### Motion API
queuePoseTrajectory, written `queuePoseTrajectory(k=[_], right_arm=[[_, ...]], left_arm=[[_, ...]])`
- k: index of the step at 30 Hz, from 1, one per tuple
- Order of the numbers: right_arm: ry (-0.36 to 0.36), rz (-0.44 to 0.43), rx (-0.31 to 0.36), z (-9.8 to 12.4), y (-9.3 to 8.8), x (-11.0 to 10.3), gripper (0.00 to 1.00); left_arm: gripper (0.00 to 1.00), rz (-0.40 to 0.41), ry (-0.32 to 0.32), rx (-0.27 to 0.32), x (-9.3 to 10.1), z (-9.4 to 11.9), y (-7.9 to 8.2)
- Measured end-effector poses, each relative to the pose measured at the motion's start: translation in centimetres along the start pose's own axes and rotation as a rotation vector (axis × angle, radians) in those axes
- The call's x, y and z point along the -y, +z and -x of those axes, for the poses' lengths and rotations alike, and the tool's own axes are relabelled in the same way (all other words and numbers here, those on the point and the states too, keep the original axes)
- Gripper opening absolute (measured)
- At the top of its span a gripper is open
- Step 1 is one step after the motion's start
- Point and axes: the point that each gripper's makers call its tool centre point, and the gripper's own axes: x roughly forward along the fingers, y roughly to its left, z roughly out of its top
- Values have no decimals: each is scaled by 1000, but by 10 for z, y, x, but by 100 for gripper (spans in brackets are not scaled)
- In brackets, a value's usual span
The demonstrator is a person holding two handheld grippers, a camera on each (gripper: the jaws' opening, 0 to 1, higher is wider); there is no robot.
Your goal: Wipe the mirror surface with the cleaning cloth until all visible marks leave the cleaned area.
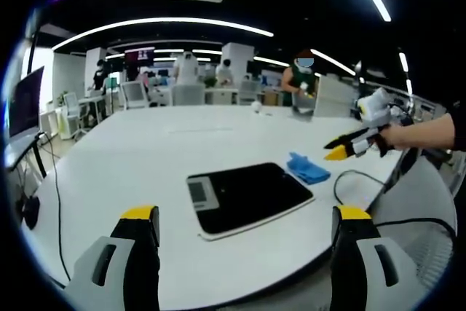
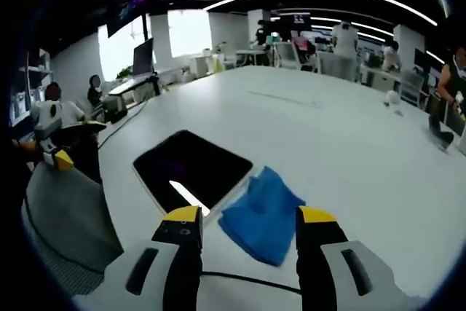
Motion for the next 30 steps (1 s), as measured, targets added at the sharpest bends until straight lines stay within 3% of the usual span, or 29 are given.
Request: queuePoseTrajectory(k=[16,30], right_arm=[[4,5,-59,-29,-9,2,44],[-28,11,-122,-47,-18,23,38]], left_arm=[[99,5,-2,-7,2,0,0],[99,5,1,-13,3,0,-1]])
